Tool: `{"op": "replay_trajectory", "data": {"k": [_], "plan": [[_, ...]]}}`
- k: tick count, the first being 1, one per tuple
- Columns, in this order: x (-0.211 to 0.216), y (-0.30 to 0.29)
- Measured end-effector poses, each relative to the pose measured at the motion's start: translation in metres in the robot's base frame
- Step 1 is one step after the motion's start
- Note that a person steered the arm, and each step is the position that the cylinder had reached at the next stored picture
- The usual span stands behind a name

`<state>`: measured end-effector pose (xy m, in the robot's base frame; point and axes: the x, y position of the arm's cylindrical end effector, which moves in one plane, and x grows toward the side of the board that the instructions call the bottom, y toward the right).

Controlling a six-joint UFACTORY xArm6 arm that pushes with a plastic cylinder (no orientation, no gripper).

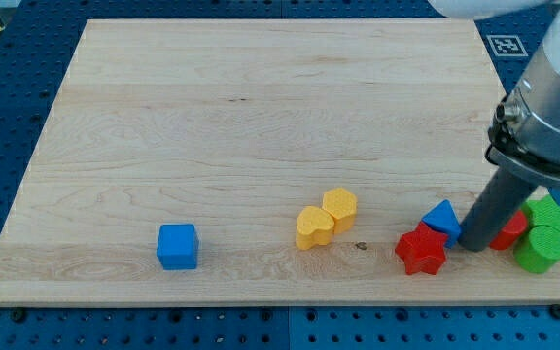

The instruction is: Nudge the blue triangle left a bit

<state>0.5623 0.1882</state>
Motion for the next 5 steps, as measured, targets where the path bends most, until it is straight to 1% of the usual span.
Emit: {"op": "replay_trajectory", "data": {"k": [3, 4, 5], "plan": [[-0.032, -0.036], [-0.032, -0.033], [-0.032, -0.015]]}}
